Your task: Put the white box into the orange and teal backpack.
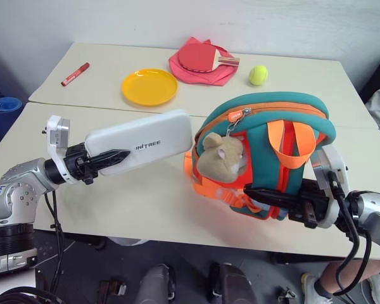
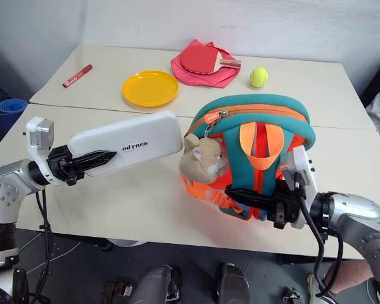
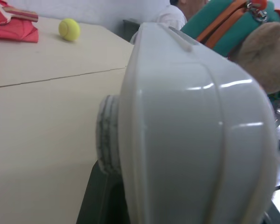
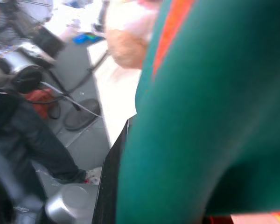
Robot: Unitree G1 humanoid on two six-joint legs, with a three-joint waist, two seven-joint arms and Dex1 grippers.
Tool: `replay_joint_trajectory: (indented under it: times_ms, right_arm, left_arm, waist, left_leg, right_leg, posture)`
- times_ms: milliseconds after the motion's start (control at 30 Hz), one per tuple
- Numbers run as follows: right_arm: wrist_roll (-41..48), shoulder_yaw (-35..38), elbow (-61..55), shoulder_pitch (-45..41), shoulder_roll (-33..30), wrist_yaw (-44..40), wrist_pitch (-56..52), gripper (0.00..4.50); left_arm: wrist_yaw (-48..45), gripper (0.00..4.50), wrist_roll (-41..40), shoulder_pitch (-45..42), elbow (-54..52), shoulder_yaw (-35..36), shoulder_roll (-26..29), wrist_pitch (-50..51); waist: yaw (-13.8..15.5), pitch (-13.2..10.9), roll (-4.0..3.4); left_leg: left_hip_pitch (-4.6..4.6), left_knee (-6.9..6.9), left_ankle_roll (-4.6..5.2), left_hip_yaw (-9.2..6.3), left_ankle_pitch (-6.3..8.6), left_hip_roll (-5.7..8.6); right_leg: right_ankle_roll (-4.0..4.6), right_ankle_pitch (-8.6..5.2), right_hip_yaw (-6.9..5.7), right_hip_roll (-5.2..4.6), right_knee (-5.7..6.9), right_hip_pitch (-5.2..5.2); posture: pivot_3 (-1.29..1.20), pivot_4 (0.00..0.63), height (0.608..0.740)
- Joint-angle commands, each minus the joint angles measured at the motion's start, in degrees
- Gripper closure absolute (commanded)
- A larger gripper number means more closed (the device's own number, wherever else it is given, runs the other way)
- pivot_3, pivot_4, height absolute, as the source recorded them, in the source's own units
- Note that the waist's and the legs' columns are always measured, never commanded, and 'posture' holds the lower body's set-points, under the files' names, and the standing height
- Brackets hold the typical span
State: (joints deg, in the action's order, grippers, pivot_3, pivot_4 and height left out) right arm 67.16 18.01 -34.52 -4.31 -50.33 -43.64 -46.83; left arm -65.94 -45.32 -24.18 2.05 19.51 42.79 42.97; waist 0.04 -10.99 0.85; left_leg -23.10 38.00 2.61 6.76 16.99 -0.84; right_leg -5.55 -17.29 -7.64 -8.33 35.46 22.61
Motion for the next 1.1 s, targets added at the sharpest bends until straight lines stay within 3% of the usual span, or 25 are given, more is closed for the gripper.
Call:
replay_joint_trajectory:
  times_ms: [33, 133, 300, 400, 567, 700, 900, 1000, 1100]
  right_arm:
    - [-2.4, -1.4, 0.5, -1.8, 1.4, 0.0, 2.2, 4.48]
    - [-3.5, -2.8, 0.3, -2.7, 2.4, 0.1, 2.2, 4.48]
    - [-4.5, -4.1, 0.9, -3.3, 2.8, -0.5, 2.2, 4.48]
    - [-5.3, -4.6, 1.1, -3.3, 2.8, -1.0, 2.1, 4.48]
    - [-4.1, -4.6, 2.2, -4.9, 4.0, -0.8, 1.6, 4.48]
    - [-5.0, -5.7, 2.6, -5.8, 2.4, -2.9, 1.0, 4.48]
    - [-5.1, -6.6, 2.4, -7.0, 2.8, -3.2, 0.5, 4.48]
    - [-6.0, -7.5, 2.2, -7.5, 3.3, -3.2, 0.8, 4.48]
    - [-8.0, -8.9, 2.2, -9.9, 4.0, -2.1, 1.3, 4.48]
  left_arm:
    - [-0.1, 3.28, -6.4, -0.8, -6.1, 3.4, 1.1, 2.8]
    - [-1.3, 3.28, -10.6, -0.5, -6.2, 4.3, 3.3, 7.9]
    - [0.6, 3.28, -6.2, -7.3, -4.0, -0.9, -0.8, 2.4]
    - [-1.6, 3.28, -0.8, -11.6, -2.4, -7.0, -1.9, -1.8]
    - [-11.0, 3.28, 8.5, -17.0, 0.8, -17.3, 1.4, -9.2]
    - [-11.7, 3.28, 17.6, -22.0, 5.5, -23.7, 0.3, -17.5]
    - [-5.1, 3.28, 20.5, -31.4, 7.8, -27.3, -10.6, -16.3]
    - [-0.2, 3.28, 21.0, -35.9, 11.1, -30.0, -20.7, -13.5]
    - [0.4, 3.28, 24.1, -36.9, 15.8, -32.8, -26.6, -16.2]
  waist:
    - [0.0, 0.0, 0.0]
    - [-0.1, 0.0, 0.0]
    - [0.8, 0.0, 0.02]
    - [1.5, 0.0, 0.04]
    - [1.3, 0.0, 0.04]
    - [1.3, 0.0, 0.04]
    - [1.7, 0.0, 0.06]
    - [1.6, 0.0, 0.08]
    - [1.4, 0.0, 0.08]
  left_leg:
    - [0.0, 0.0, -0.03, 0.0, 0.01, 0.0]
    - [-0.02, -0.01, -0.04, 0.01, 0.0, 0.0]
    - [-0.03, 0.06, 0.02, 0.03, -0.03, 0.04]
    - [-0.03, 0.11, 0.03, 0.04, -0.03, 0.07]
    - [-0.05, 0.09, 0.02, 0.15, -0.02, 0.03]
    - [-0.05, 0.1, 0.01, 0.24, -0.02, -0.03]
    - [-0.16, 0.26, 0.15, 0.08, -0.03, 0.01]
    - [-0.2, 0.28, 0.19, 0.12, -0.02, 0.04]
    - [-0.22, 0.31, 0.22, 0.14, -0.03, 0.05]
  right_leg:
    - [0.0, 0.0, 0.0, 0.01, 0.02, -0.01]
    - [0.0, 0.0, -0.01, 0.08, 0.13, -0.02]
    - [-0.03, 0.02, -0.03, 0.1, 0.08, -0.05]
    - [-0.08, 0.04, 0.0, 0.1, 0.07, -0.06]
    - [-0.08, 0.05, 0.03, 0.58, 0.06, -0.03]
    - [-0.08, 0.05, 0.01, 0.65, 0.07, 0.01]
    - [-0.17, 0.1, 0.08, 0.6, 0.07, -0.06]
    - [-0.22, 0.12, 0.07, 0.6, 0.03, -0.05]
    - [-0.26, 0.15, 0.0, 0.62, 0.01, -0.05]
  posture:
    - [0.0, 0.15, 0.74]
    - [0.0, 0.15, 0.74]
    - [0.0, 0.15, 0.74]
    - [0.0, 0.15, 0.74]
    - [0.0, 0.15, 0.74]
    - [0.0, 0.15, 0.74]
    - [0.0, 0.15, 0.74]
    - [0.0, 0.15, 0.74]
    - [0.0, 0.15, 0.74]
